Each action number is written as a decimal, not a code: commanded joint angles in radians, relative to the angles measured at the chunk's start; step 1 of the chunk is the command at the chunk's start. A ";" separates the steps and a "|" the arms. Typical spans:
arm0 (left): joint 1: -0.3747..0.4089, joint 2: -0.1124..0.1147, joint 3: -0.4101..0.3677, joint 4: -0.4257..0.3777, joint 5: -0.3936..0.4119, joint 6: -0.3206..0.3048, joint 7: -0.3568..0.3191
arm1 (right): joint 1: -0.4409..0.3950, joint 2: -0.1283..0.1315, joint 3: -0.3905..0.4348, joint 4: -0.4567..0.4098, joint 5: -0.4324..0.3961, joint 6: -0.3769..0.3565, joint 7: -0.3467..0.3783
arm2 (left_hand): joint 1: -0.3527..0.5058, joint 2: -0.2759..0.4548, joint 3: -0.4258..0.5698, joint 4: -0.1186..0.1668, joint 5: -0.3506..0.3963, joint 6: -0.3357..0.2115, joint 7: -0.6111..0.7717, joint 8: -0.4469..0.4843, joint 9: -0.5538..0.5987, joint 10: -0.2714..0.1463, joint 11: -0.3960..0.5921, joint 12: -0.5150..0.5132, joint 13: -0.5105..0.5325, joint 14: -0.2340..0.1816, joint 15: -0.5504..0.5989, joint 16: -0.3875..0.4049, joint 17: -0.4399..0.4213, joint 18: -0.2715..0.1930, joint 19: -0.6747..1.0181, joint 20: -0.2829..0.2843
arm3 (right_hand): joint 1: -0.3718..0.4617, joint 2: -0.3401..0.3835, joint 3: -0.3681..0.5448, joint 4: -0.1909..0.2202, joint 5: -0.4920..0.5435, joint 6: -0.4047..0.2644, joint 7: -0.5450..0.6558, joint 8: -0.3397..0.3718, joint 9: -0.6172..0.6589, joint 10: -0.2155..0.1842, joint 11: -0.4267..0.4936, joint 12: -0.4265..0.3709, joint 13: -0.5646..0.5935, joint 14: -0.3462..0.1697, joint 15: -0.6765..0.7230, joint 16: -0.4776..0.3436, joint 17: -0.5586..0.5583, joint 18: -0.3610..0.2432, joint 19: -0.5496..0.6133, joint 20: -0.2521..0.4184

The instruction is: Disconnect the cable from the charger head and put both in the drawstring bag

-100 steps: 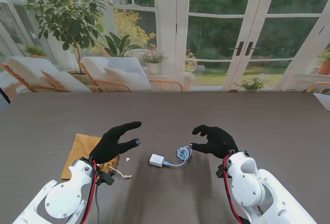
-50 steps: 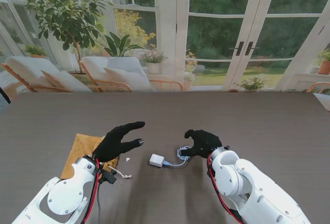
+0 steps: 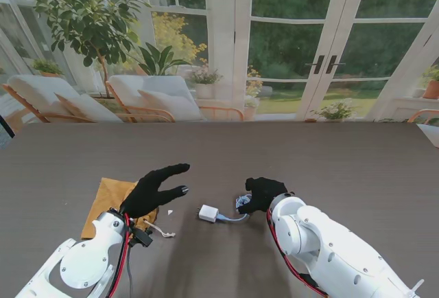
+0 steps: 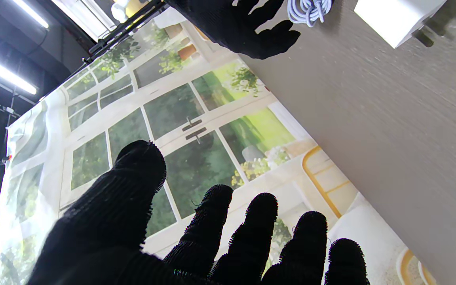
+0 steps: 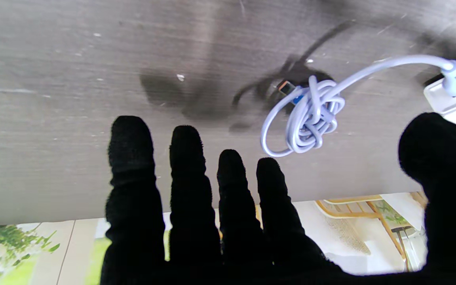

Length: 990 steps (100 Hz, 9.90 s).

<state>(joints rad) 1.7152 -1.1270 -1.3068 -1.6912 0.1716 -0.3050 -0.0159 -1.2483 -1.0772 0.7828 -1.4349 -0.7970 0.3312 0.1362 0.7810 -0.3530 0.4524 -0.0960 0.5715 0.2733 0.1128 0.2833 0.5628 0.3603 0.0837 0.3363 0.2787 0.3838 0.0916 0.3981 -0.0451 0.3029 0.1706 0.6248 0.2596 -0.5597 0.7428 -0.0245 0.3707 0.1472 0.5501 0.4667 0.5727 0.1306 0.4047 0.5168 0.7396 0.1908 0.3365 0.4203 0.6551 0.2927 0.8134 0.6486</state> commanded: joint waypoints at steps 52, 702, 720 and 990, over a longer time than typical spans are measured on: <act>0.016 0.000 -0.003 -0.023 0.003 0.006 -0.020 | 0.079 -0.030 -0.137 0.117 -0.006 0.011 -0.078 | 0.014 0.037 -0.032 0.021 0.001 0.004 -0.011 -0.004 -0.015 0.003 -0.007 -0.007 -0.018 -0.012 -0.011 -0.005 -0.023 -0.046 -0.020 -0.002 | 0.105 -0.147 0.032 -0.007 0.092 0.031 0.210 0.039 0.122 0.045 0.202 0.124 0.181 -0.060 0.282 0.108 -0.135 -0.054 0.299 -0.038; -0.445 -0.010 0.388 0.420 -0.165 -0.099 -0.216 | -0.040 -0.069 0.174 -0.274 0.005 -0.162 -0.288 | 0.073 0.126 0.079 0.015 0.398 0.112 0.990 0.713 0.595 0.081 0.943 1.068 0.589 0.298 1.263 0.718 0.235 0.154 1.164 0.393 | 0.015 -0.207 0.790 -0.391 0.660 -0.283 0.783 0.115 0.876 -0.076 0.654 0.334 0.584 -0.407 1.271 0.554 0.495 -0.335 0.899 0.190; -0.437 -0.005 0.380 0.413 -0.123 -0.106 -0.201 | -0.029 -0.049 0.187 -0.263 -0.090 -0.258 -0.285 | 0.059 0.124 0.078 0.016 0.428 0.117 1.026 0.747 0.630 0.073 0.986 1.086 0.644 0.295 1.317 0.723 0.279 0.176 1.181 0.439 | 0.010 -0.202 0.791 -0.391 0.659 -0.292 0.783 0.119 0.876 -0.081 0.659 0.337 0.584 -0.420 1.276 0.559 0.497 -0.347 0.903 0.192; -0.305 0.033 0.244 0.233 0.129 -0.111 -0.141 | 0.102 0.054 0.127 -0.080 -0.475 -0.625 -0.208 | 0.043 0.125 0.089 0.010 0.413 0.091 1.001 0.734 0.617 0.065 0.924 1.060 0.614 0.281 1.256 0.686 0.267 0.163 1.152 0.405 | 0.168 -0.147 0.612 -0.178 0.581 -0.159 0.782 0.144 0.877 -0.130 0.872 0.387 0.590 -0.577 1.408 0.650 0.567 -0.545 1.232 0.287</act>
<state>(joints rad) 1.4089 -1.0923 -1.0582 -1.4490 0.2990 -0.4118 -0.1416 -1.1455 -1.0262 0.9199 -1.5187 -1.2589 -0.2994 -0.0745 0.7686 -0.4004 0.4318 -0.1050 0.8899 0.4057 1.0981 1.0215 1.1962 0.4465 0.9805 1.3650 0.8802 0.6450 1.3546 1.0823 0.2422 0.5290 1.2031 0.9982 0.3764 -0.6402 1.2506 -0.3029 0.8999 -0.0084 1.2729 0.6213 1.3774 -0.0968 1.1849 0.8830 1.3243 -0.0922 1.6921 1.0642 0.6729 -0.0942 1.8078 0.8732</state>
